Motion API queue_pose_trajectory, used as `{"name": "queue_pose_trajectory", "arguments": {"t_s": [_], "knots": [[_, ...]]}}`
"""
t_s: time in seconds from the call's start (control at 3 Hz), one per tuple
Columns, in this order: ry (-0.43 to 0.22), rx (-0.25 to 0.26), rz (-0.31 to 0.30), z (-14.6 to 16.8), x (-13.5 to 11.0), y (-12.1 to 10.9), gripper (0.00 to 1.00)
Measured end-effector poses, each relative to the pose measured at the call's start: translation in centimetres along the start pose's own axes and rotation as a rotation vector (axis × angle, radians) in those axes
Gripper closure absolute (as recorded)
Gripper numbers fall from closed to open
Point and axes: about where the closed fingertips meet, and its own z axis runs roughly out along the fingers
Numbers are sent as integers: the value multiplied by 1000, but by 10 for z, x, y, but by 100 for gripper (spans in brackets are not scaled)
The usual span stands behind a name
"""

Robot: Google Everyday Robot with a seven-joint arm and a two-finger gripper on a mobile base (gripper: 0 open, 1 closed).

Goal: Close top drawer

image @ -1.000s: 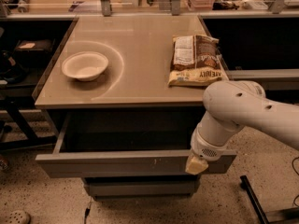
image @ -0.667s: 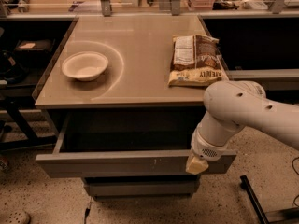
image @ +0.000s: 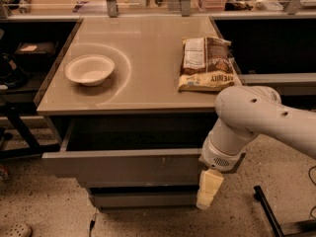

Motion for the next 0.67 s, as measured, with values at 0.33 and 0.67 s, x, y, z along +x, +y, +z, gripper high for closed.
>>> {"name": "queue_pose_trajectory", "arguments": {"t_s": [0.33,0.67], "knots": [[0,0,0,0,0,0,0],[0,0,0,0,0,0,19]]}}
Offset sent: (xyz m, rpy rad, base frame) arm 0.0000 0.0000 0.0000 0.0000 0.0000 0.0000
